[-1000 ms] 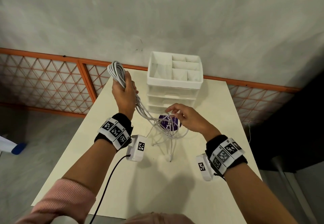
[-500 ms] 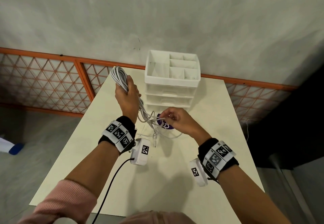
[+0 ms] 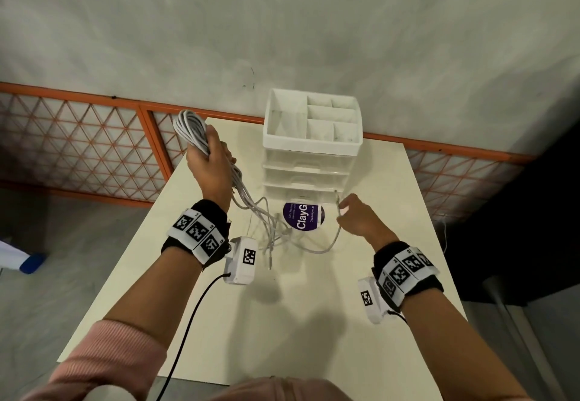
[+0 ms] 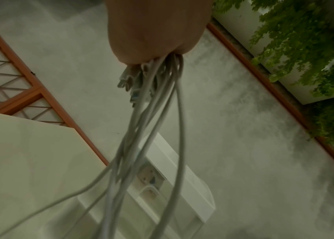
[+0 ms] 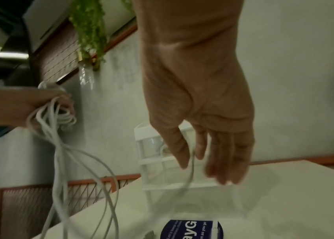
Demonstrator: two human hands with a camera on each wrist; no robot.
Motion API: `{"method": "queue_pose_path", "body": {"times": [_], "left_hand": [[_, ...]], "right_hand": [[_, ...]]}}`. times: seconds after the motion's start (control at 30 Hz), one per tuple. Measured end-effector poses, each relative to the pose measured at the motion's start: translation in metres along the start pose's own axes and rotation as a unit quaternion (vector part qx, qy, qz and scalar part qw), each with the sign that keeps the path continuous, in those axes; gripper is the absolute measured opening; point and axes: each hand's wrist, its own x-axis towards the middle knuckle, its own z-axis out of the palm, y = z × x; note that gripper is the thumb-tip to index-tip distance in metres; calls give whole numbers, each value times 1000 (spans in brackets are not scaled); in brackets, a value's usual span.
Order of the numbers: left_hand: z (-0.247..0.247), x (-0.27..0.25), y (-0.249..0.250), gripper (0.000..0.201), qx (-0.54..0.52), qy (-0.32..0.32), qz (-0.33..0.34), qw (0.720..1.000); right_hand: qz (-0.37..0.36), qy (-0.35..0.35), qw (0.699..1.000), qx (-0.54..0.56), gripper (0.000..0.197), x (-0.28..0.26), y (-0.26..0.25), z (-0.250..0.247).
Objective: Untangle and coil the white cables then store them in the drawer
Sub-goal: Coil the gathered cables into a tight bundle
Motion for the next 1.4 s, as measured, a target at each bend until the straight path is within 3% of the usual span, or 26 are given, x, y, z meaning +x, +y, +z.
{"method": "queue_pose_path", "body": {"times": [0.07, 0.13, 0.27, 0.33, 0.4, 0.5, 0.67, 0.77, 0.87, 1.0, 1.1, 1.3, 1.4], "left_hand": [[5, -4, 2, 24, -11, -25, -14, 1000], [12, -11, 3, 25, -21, -66, -22, 997], [25, -26, 3, 31, -17, -116, -32, 993], [29, -30, 4, 32, -21, -125, -40, 991], [30, -31, 5, 33, -23, -126, -47, 991], [25, -27, 7, 35, -29, -110, -62, 992], [18, -18, 1, 37, -64, -19, -102, 992], [15, -21, -1, 37, -90, 3, -133, 987], [13, -21, -2, 31, -100, -18, -169, 980], [13, -19, 0, 28, -138, -65, -232, 961], [17, -23, 3, 31, -144, -99, -242, 954], [19, -21, 9, 29, -125, -134, -229, 956], [17, -25, 6, 29, -81, -187, -220, 954]], "right_hand": [[-15, -18, 996, -81, 49, -1, -4, 4], [-103, -18, 994, -19, 52, -11, -23, 5], [-213, -147, 961, 93, 55, -39, -74, 9], [-255, -163, 949, 82, 46, -42, -88, 19], [-281, -155, 942, 95, 24, -38, -94, 27], [-269, -185, 934, 147, 5, -37, -92, 31], [-313, -142, 927, 150, 24, -48, -94, 26], [-337, -149, 928, 58, 23, -53, -102, 21], [-313, -178, 933, 4, 26, -52, -99, 19], [-273, -225, 935, 33, 36, -51, -86, 14], [-269, -249, 930, 35, 41, -48, -82, 6], [-184, -337, 923, -12, 47, -43, -60, -23], [-198, -261, 943, -61, 37, -41, -57, -40]]}}
